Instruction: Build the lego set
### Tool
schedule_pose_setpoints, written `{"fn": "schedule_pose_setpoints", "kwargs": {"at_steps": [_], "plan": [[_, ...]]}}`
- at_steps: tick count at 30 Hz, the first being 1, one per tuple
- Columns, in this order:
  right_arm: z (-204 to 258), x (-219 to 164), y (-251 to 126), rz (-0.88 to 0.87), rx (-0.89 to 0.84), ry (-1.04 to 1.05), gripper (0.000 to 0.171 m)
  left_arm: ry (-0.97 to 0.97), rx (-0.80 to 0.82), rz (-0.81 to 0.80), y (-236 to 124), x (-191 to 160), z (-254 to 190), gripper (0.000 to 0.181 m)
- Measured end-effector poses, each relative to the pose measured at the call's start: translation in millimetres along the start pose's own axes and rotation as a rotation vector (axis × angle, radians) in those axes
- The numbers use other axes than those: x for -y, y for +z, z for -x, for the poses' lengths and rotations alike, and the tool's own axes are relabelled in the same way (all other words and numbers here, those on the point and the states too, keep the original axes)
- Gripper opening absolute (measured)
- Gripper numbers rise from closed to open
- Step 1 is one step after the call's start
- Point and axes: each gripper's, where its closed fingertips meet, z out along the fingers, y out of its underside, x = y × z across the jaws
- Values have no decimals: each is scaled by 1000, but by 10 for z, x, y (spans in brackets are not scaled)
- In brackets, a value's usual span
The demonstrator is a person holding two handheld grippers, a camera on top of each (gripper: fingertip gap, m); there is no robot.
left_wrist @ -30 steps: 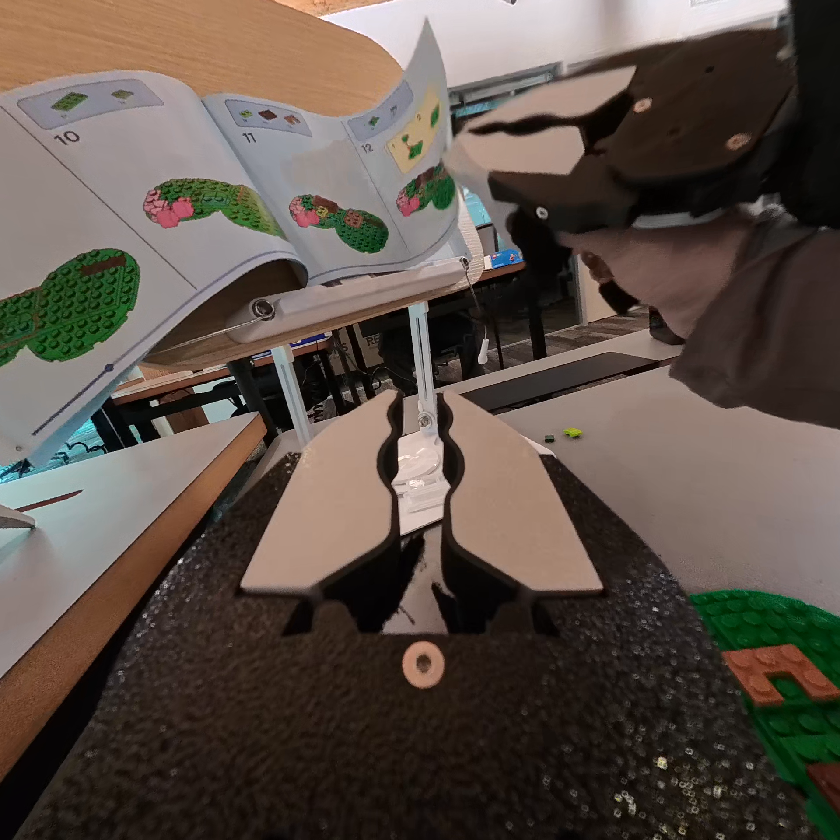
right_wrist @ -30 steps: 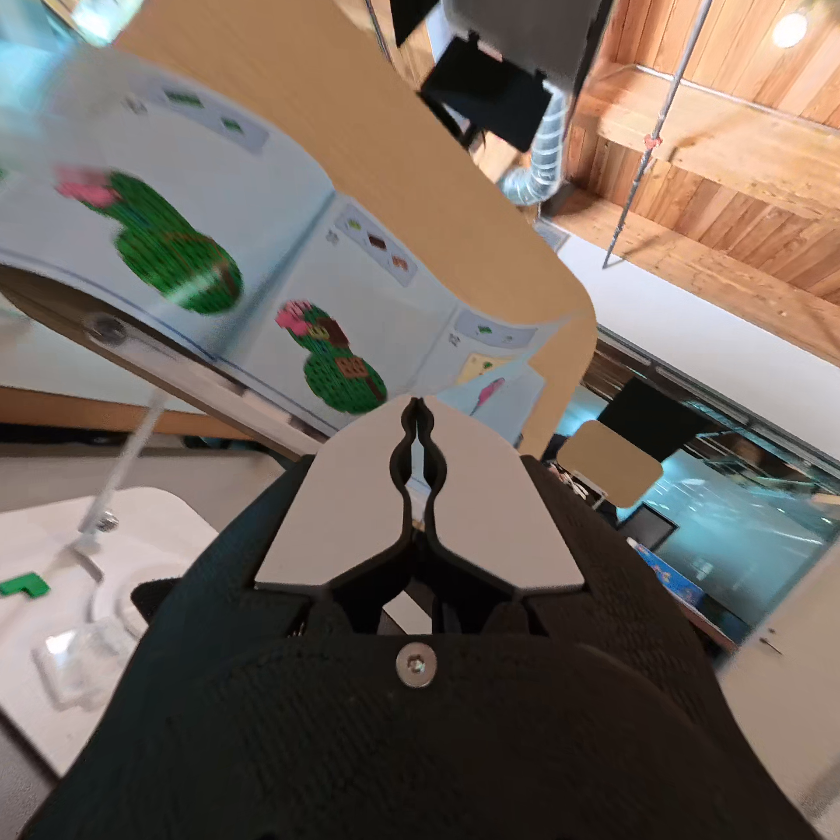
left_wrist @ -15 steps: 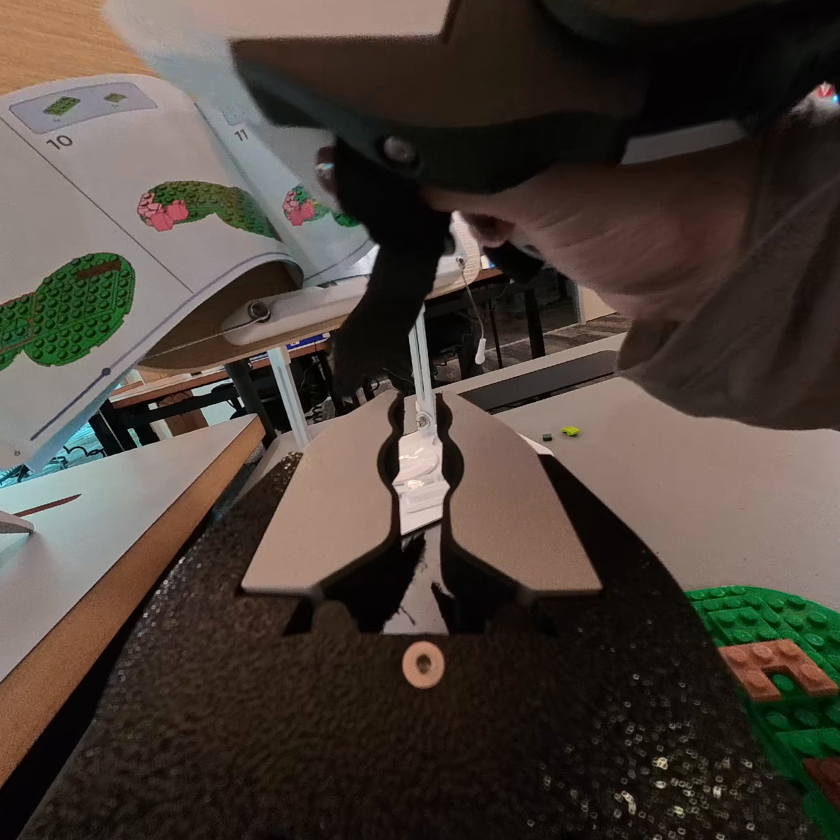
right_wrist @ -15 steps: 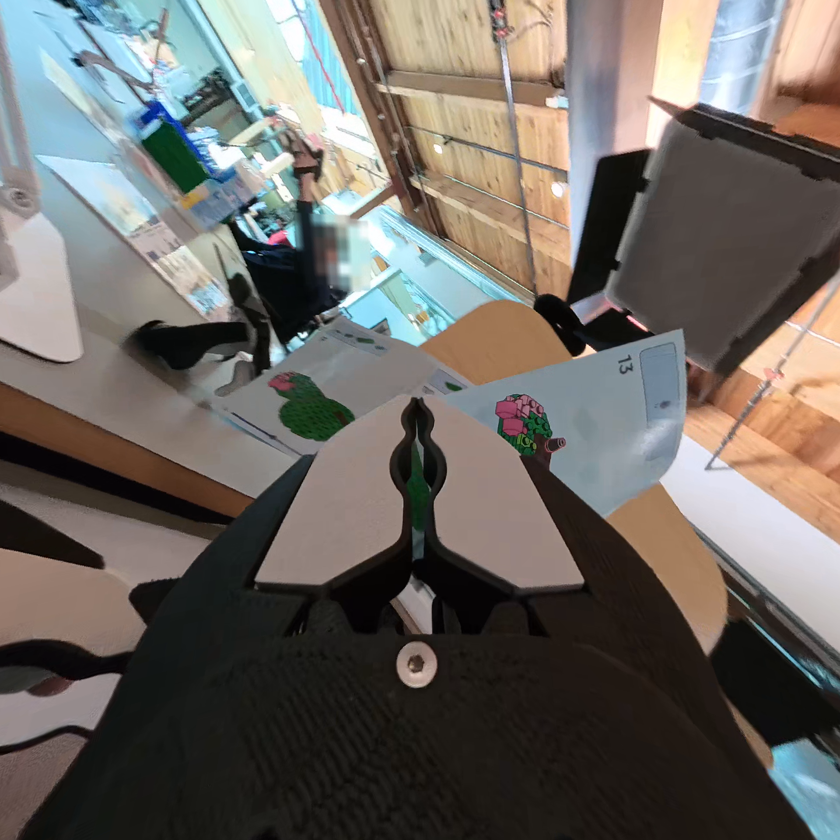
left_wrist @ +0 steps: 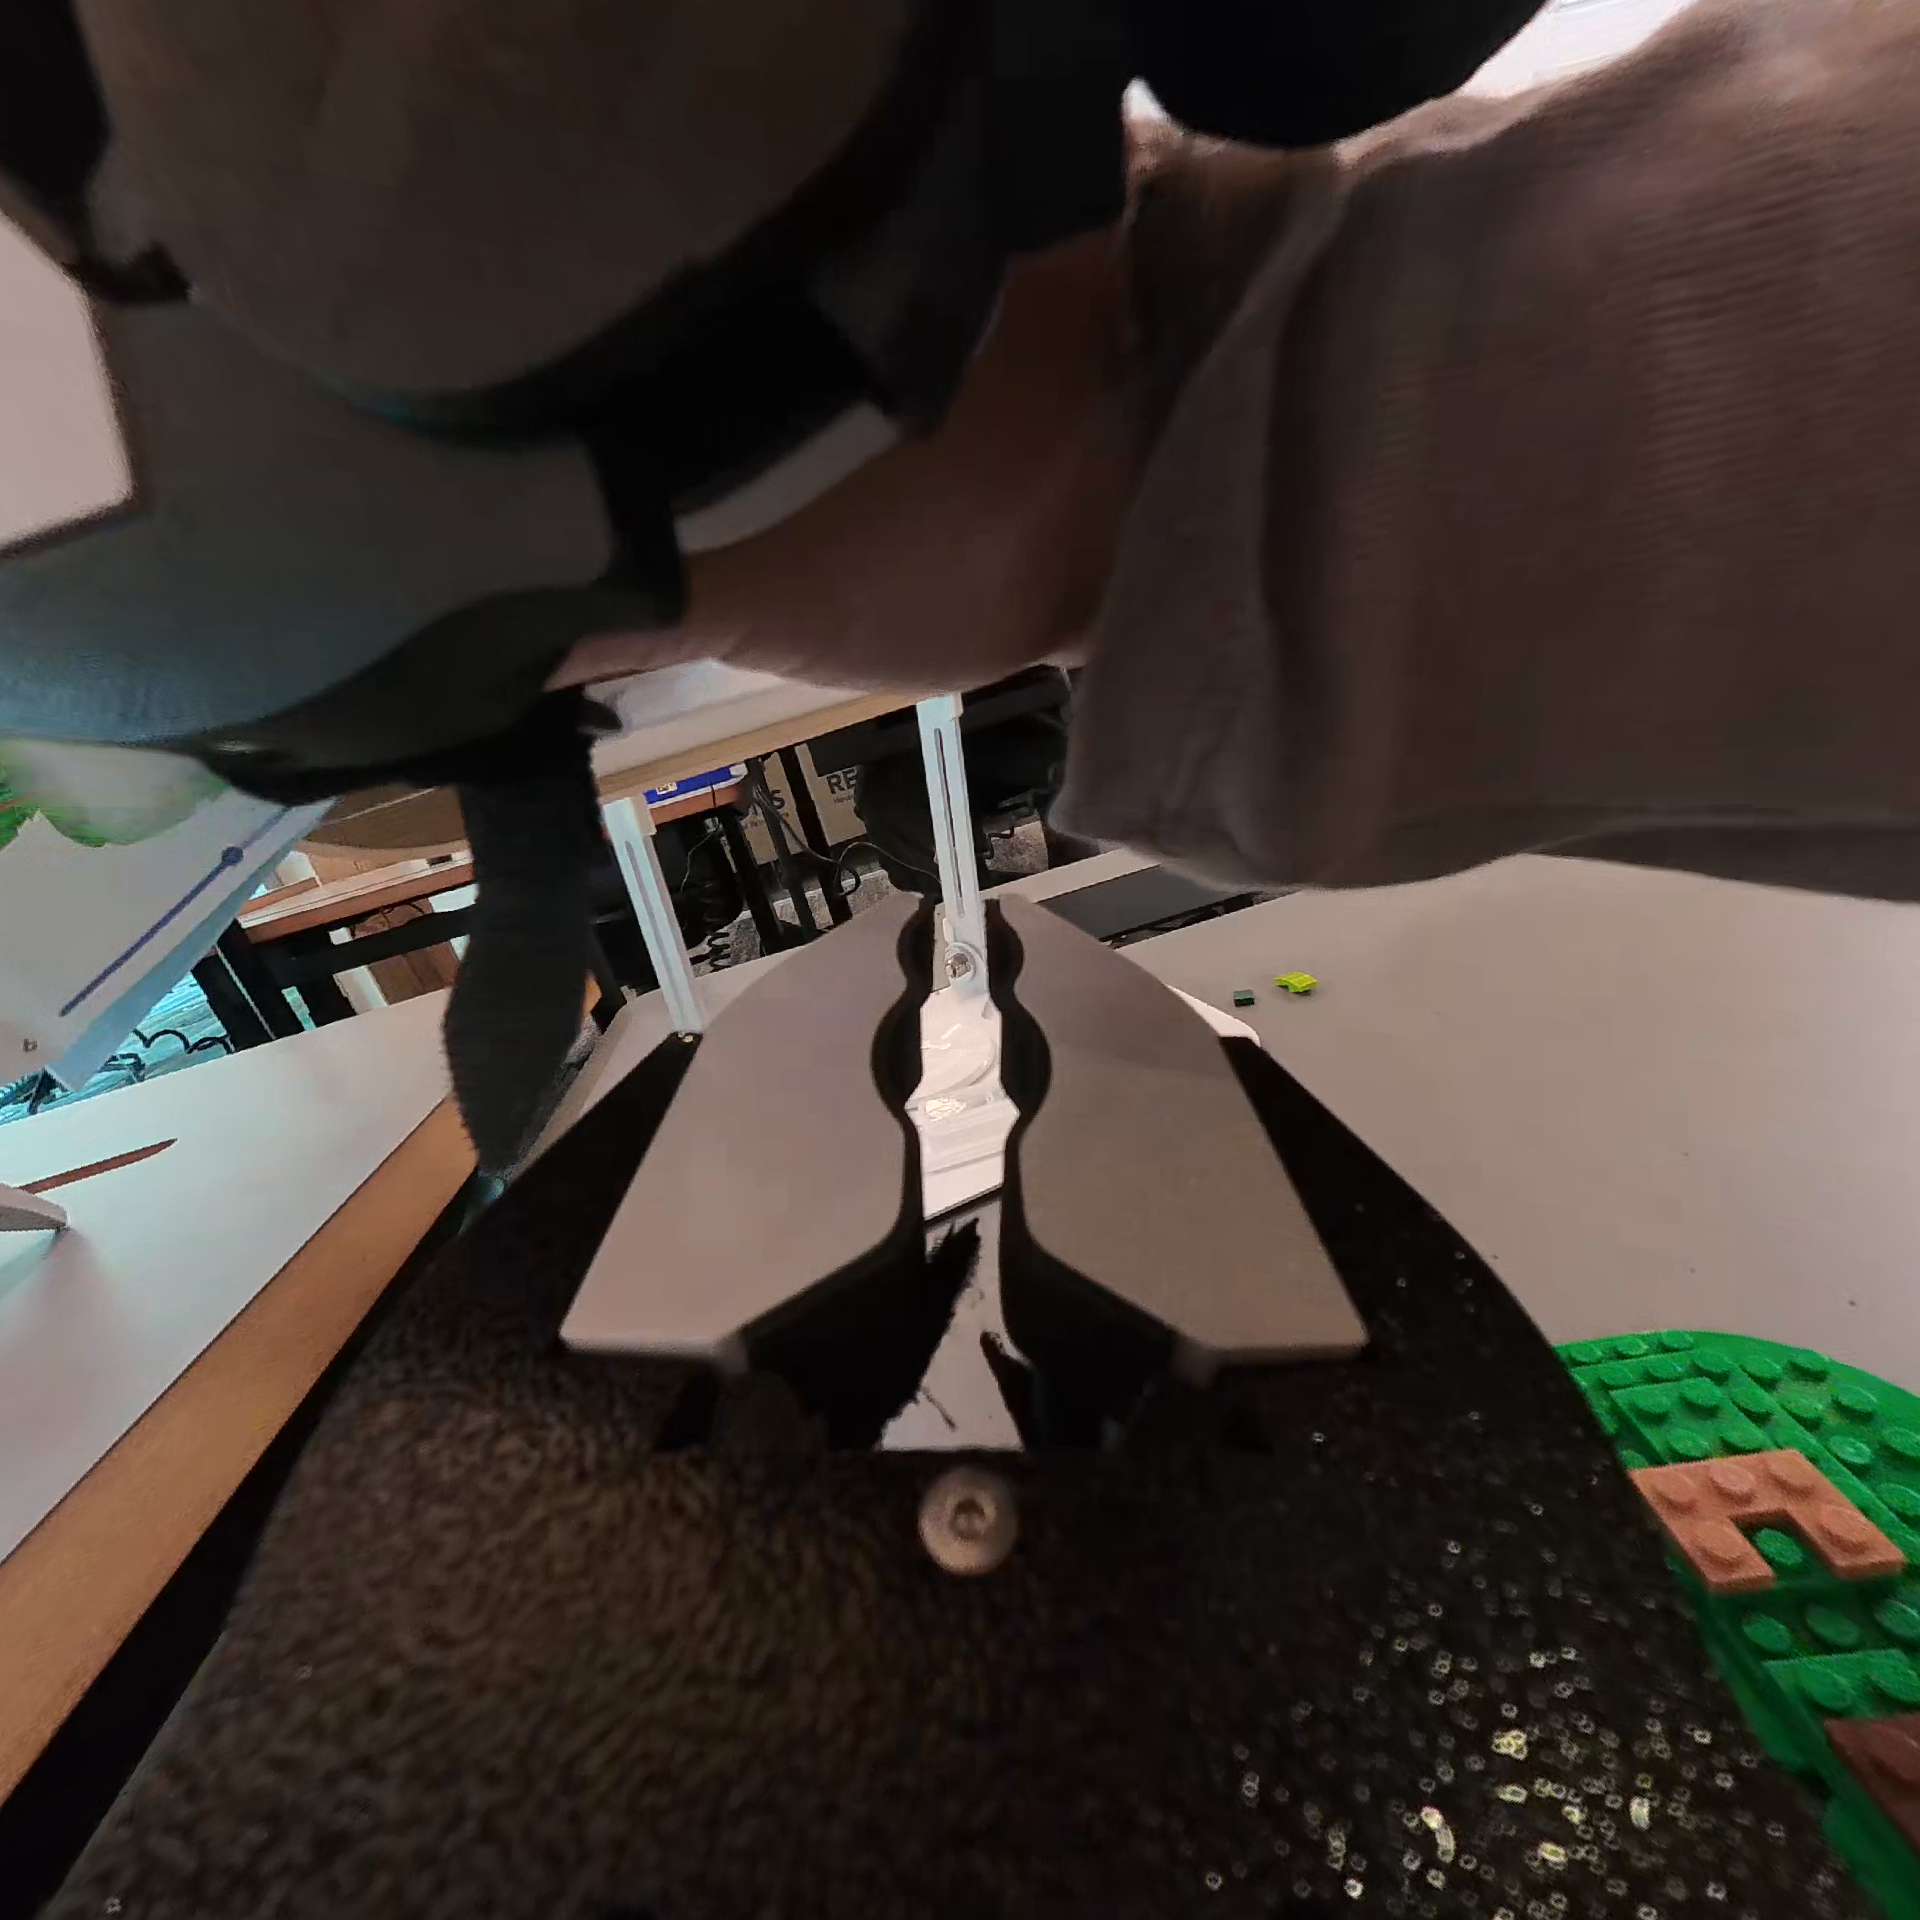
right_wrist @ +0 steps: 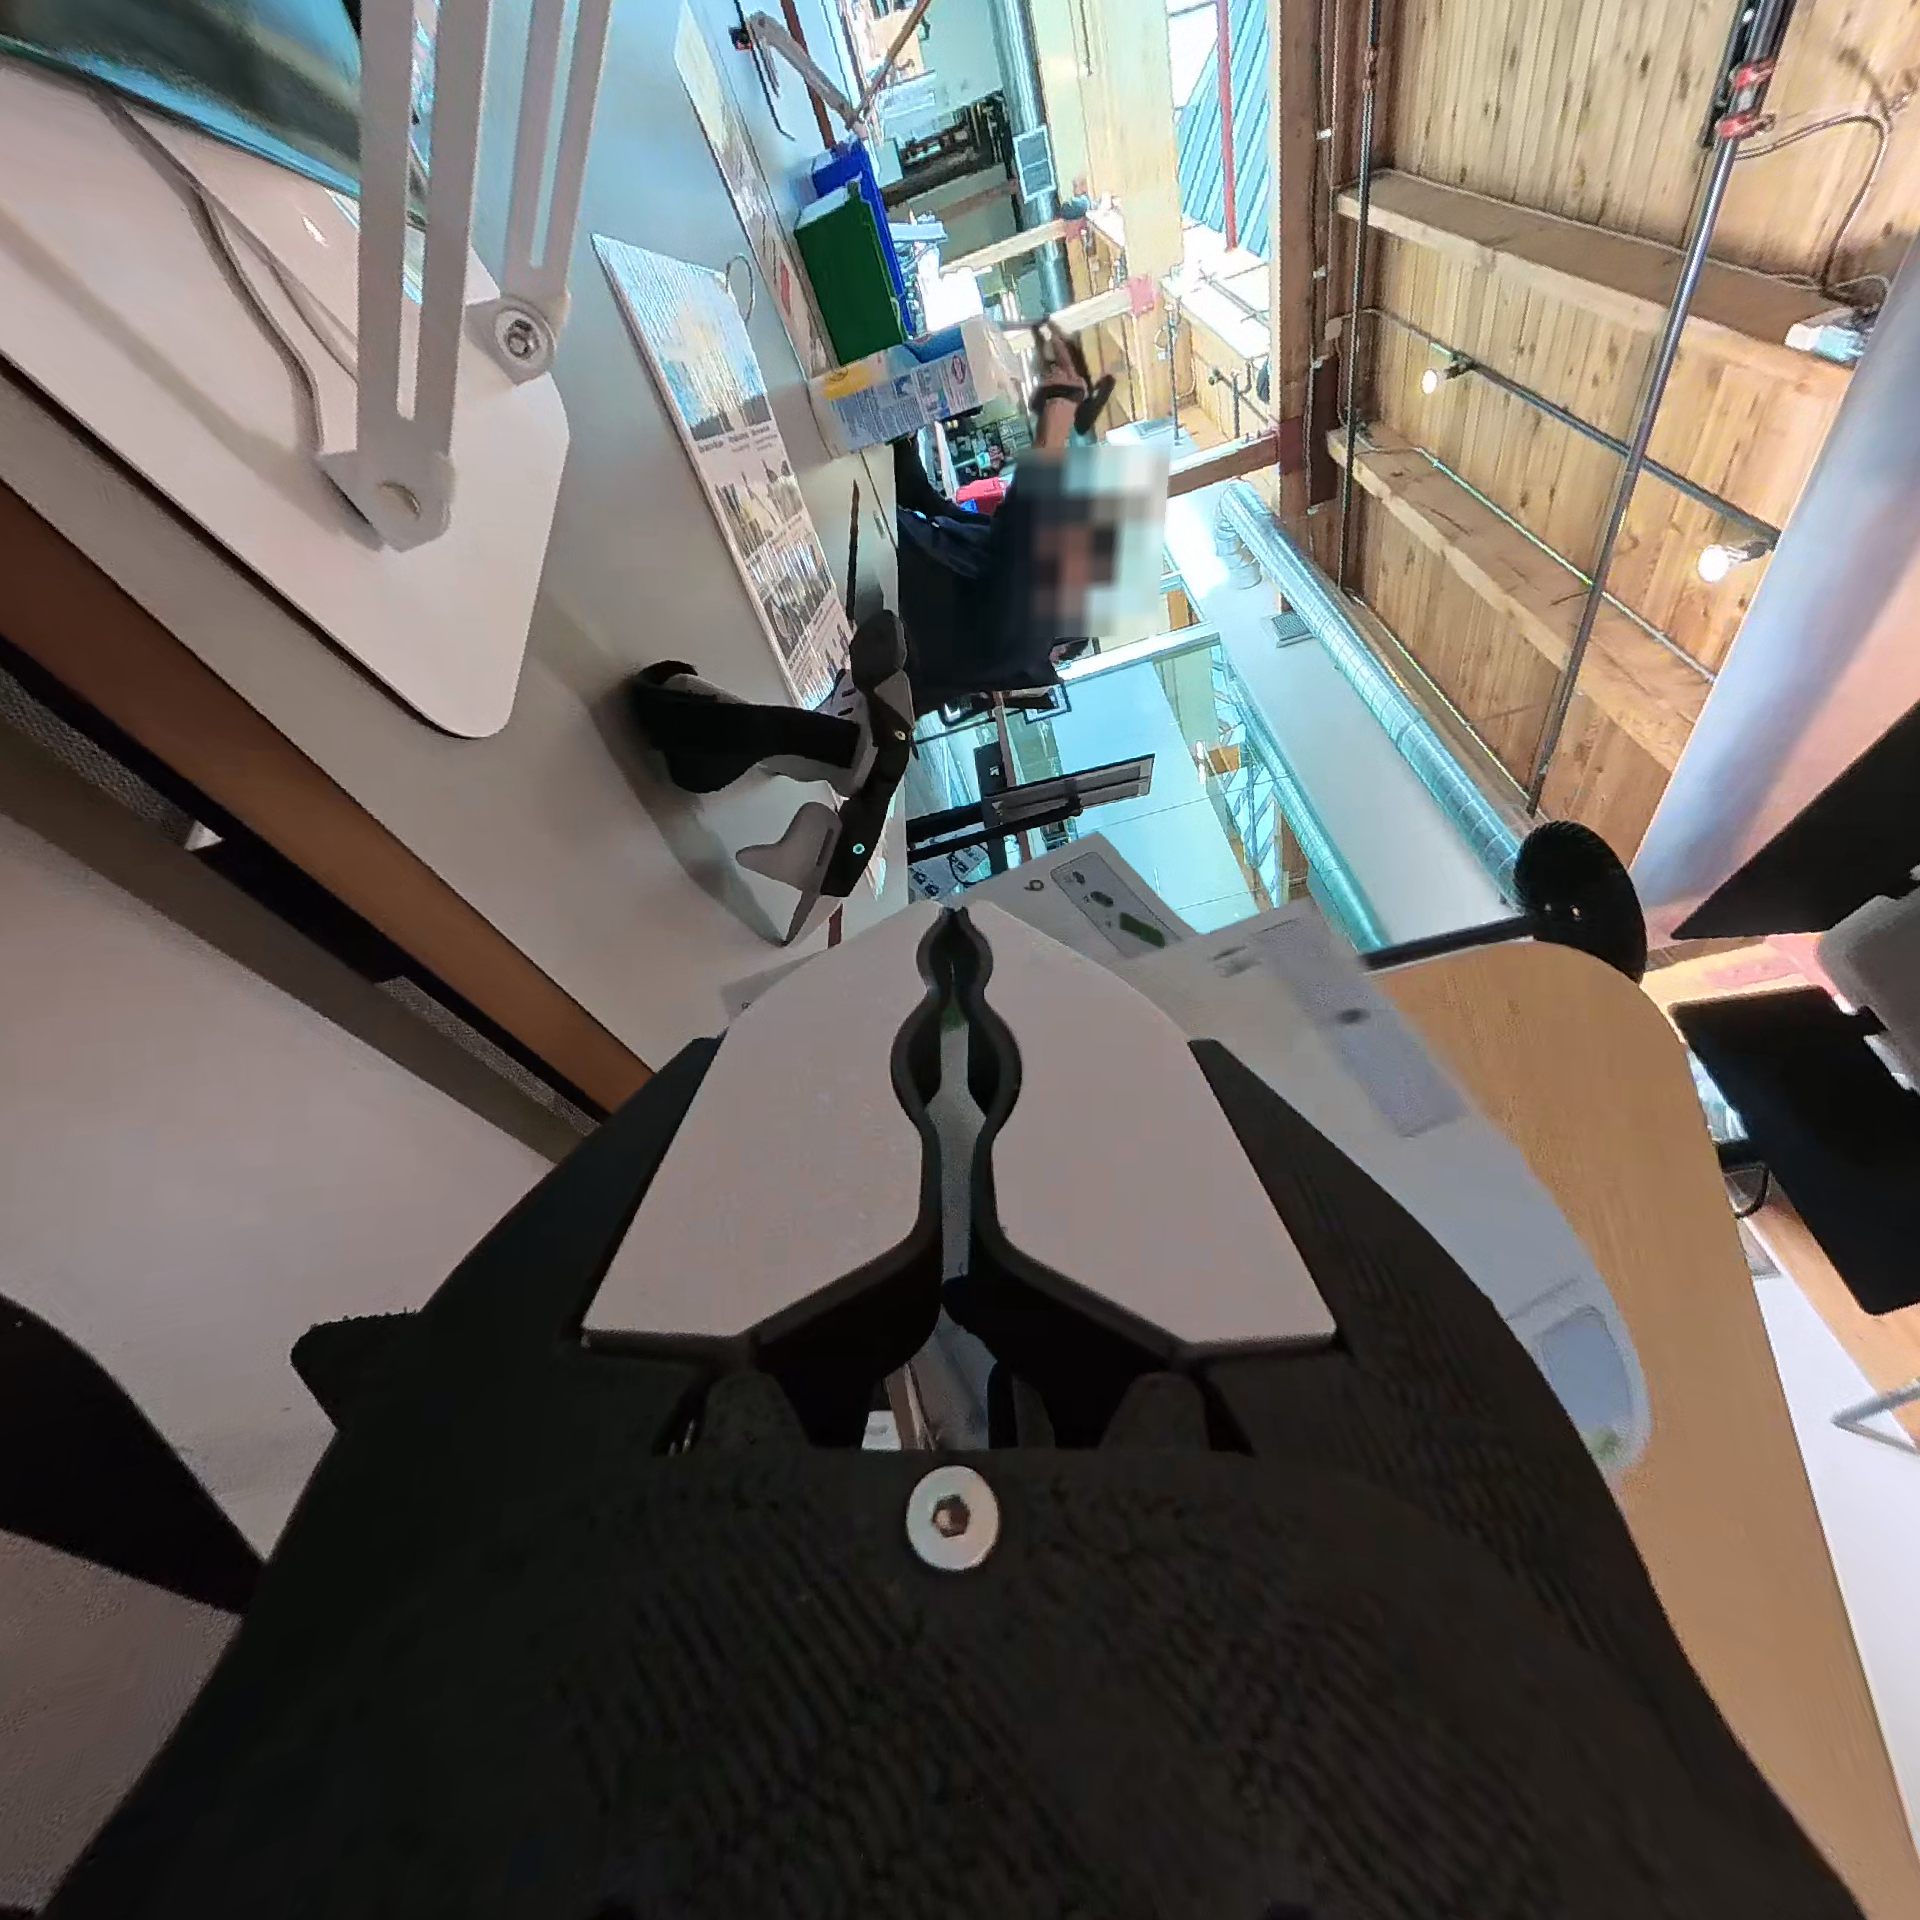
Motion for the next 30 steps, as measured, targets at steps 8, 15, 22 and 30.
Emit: {"fn": "schedule_pose_setpoints", "kwargs": {"at_steps": [8,15,22,30], "plan": [[41,-119,-34,23,11,36,0,9,-4,2,0,-1,-14,8],[-216,-39,-268,-46,-48,217,0,10,-5,2,-1,-1,-16,8],[-568,-164,-776,-68,-225,203,2,11,-5,2,-1,-2,-16,8],[-141,-701,-1021,119,-127,-346,41,17,-6,4,2,-4,-23,8]]}}
